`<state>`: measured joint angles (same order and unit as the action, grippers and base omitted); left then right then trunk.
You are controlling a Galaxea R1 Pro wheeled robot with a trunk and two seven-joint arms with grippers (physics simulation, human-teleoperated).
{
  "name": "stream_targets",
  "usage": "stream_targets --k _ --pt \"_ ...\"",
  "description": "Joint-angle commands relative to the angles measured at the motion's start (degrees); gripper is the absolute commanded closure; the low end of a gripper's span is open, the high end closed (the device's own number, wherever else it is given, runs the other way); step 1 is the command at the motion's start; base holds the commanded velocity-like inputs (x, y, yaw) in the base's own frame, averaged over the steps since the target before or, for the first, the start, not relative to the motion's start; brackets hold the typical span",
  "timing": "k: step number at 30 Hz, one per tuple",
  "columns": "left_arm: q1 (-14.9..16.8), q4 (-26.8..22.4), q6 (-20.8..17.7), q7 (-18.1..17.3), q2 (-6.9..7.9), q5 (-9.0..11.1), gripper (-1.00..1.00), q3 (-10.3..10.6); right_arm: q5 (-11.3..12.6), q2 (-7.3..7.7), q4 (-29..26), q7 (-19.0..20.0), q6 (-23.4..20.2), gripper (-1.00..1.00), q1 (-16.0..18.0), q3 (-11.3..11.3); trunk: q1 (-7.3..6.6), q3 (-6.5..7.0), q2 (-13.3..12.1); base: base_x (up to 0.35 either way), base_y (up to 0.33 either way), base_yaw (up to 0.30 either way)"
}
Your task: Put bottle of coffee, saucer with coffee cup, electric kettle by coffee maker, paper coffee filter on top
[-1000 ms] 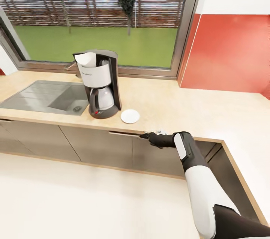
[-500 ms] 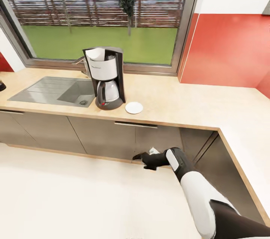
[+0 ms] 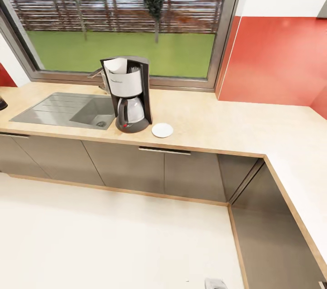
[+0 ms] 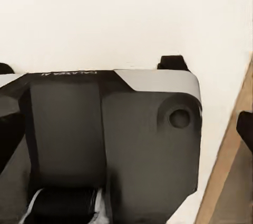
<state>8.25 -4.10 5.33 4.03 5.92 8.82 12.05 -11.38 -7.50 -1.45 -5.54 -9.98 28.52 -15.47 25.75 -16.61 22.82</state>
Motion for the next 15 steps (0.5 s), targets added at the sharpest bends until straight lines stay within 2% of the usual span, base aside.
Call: stream_targets --k 1,4,5,7,9,11,15 --pt "-0.09 0.20 0.63 0.16 -0.19 0.58 -1.00 0.50 -3.44 0.89 -0.11 -0.17 1.69 -1.00 -2.74 -0.44 0.03 -0.08 0.09 0.000 0.000 0.000" --pt "-0.31 1.08 1.06 0.18 -0.32 0.72 -1.00 0.46 -5.47 2.23 -0.07 0.53 3.94 -1.00 -6.76 -0.44 0.03 -0.08 0.09 0.000 0.000 0.000" --pt "-0.53 1.70 1.22 0.18 -0.35 0.86 -1.00 0.41 -5.95 3.05 -0.06 1.79 4.70 -1.00 -9.08 -0.44 0.03 -0.08 0.09 0.000 0.000 0.000" --pt "-0.71 2.08 1.44 0.23 -0.37 0.99 -1.00 0.38 -6.20 3.86 -0.05 3.92 5.27 -1.00 -11.08 -0.44 0.03 -0.08 0.09 0.000 0.000 0.000" --pt "-1.70 2.41 3.02 0.49 -0.20 1.17 -1.00 0.25 -6.42 5.52 -0.06 10.70 6.54 -1.00 -14.55 -0.44 0.03 -0.08 0.09 0.000 0.000 0.000" --pt "-2.04 2.47 3.38 1.74 -0.08 1.27 -1.00 0.20 -6.44 5.91 -0.05 12.43 6.70 -1.00 -15.28 -0.44 0.03 -0.08 0.09 0.000 0.000 0.000" --pt "-2.22 2.47 3.65 5.04 0.01 1.42 -1.00 0.15 -6.40 6.07 -0.05 13.39 6.76 -1.00 -15.87 -0.44 0.03 -0.08 0.09 0.000 0.000 0.000"
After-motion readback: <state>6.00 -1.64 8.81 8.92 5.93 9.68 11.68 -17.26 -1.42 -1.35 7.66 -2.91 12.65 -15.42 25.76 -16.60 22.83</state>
